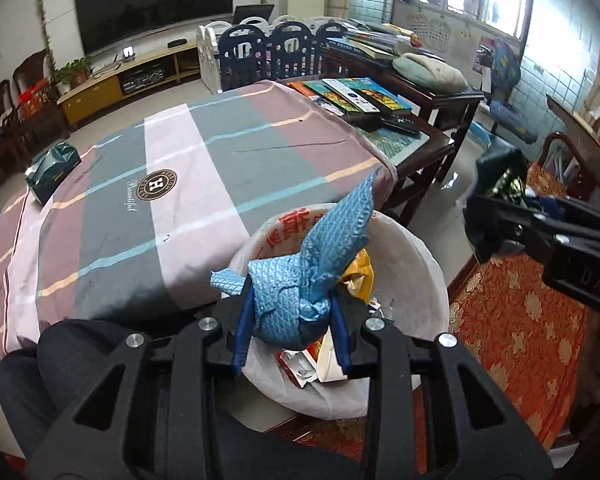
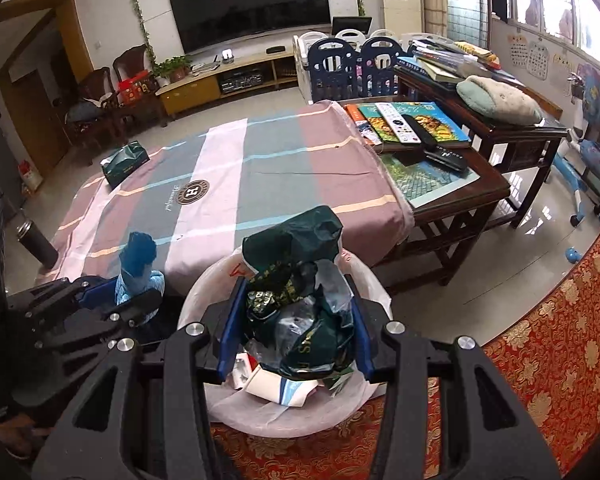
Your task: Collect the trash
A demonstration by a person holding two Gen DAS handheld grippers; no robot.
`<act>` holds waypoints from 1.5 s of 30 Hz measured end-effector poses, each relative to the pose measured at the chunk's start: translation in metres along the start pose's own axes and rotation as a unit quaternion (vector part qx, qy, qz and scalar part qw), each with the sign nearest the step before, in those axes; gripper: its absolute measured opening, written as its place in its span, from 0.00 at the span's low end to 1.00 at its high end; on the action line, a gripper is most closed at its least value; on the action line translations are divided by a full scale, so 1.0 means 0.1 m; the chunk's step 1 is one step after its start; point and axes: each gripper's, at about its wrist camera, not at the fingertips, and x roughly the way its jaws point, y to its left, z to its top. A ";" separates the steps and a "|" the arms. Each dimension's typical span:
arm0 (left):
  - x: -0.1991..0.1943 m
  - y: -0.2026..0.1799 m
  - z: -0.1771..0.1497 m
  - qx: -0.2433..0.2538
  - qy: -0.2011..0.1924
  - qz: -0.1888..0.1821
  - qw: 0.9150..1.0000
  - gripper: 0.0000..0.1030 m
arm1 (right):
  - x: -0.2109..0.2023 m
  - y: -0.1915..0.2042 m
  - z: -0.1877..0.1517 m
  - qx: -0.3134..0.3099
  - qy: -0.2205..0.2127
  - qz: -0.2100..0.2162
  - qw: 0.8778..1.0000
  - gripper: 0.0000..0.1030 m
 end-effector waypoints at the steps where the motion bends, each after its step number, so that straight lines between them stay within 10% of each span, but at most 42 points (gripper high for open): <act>1: 0.03 -0.03 0.00 0.002 0.004 -0.002 1.000 0.33 | -0.01 0.00 0.00 -0.002 -0.003 -0.006 1.000 0.45; 8: 0.27 -0.13 0.01 0.005 0.036 -0.036 0.999 0.38 | -0.03 -0.09 0.02 0.007 -0.006 -0.009 1.000 0.45; 15: 0.29 -0.24 0.03 0.026 0.017 -0.054 0.998 0.74 | 0.00 -0.13 0.01 0.014 -0.001 -0.012 1.000 0.45; 27: -0.35 0.40 0.09 -0.094 -0.101 0.100 0.985 0.87 | 0.18 0.04 -0.05 0.015 0.027 0.008 0.999 0.47; 32: -0.68 0.70 0.19 -0.131 -0.123 0.101 0.978 0.87 | 0.25 0.15 -0.06 0.020 0.040 0.012 0.999 0.50; 36: -0.90 0.77 0.20 -0.133 -0.127 0.097 0.978 0.92 | 0.22 0.14 -0.02 0.037 0.034 -0.008 0.999 0.78; 45: -1.05 0.70 0.08 -0.104 -0.115 0.135 0.979 0.94 | -0.34 0.42 0.16 -0.003 -0.020 -0.046 0.999 0.85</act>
